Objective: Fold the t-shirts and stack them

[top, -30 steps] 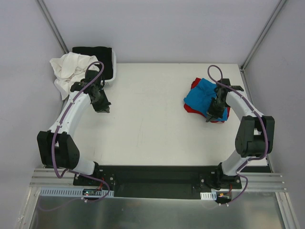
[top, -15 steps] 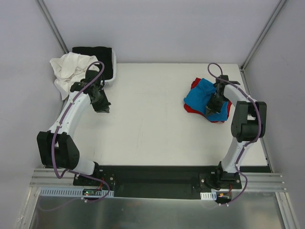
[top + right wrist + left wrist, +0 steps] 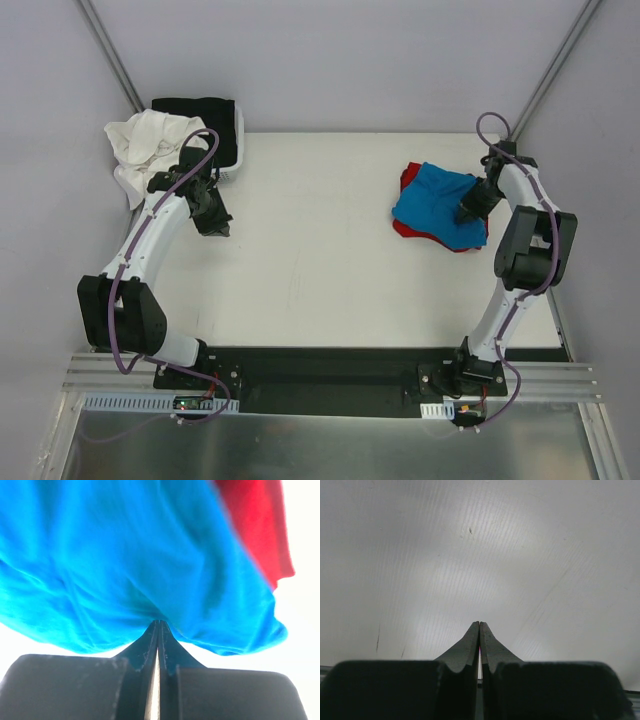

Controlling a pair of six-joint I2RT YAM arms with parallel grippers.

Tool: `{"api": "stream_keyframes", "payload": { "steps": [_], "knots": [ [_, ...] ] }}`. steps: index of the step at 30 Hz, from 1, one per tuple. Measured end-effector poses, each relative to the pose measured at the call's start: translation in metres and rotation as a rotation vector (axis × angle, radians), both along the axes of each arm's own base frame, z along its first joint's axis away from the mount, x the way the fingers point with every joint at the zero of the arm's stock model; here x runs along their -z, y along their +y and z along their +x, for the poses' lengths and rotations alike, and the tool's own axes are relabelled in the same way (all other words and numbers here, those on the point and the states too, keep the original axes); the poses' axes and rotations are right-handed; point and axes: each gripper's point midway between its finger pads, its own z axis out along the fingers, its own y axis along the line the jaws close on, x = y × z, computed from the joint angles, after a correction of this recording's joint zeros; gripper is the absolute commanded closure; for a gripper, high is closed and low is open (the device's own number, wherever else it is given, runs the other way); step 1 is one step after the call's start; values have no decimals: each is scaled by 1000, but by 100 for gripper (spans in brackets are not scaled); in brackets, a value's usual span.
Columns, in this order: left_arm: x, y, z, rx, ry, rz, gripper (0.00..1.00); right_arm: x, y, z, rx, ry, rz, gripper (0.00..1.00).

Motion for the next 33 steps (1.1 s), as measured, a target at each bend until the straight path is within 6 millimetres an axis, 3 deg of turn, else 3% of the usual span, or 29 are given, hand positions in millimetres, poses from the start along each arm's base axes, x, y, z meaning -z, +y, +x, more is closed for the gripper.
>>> {"api": "stream_keyframes", "payload": {
  "steps": [7,15,18,24,33],
  "knots": [
    [0,0,0,0,0,0,100,-19,-18,15,28,-42,-29,99],
    [0,0,0,0,1,0,100,-18,0,13,-14,-35,23,99],
    [0,0,0,0,1,0,100,-9,10,11,-38,-32,50,99],
    [2,1,-3,2,5,2,100,36,21,-8,-57,42,110,99],
    [1,1,-8,6,0,3,100,36,16,-8,-112,13,90,99]
  ]
}}
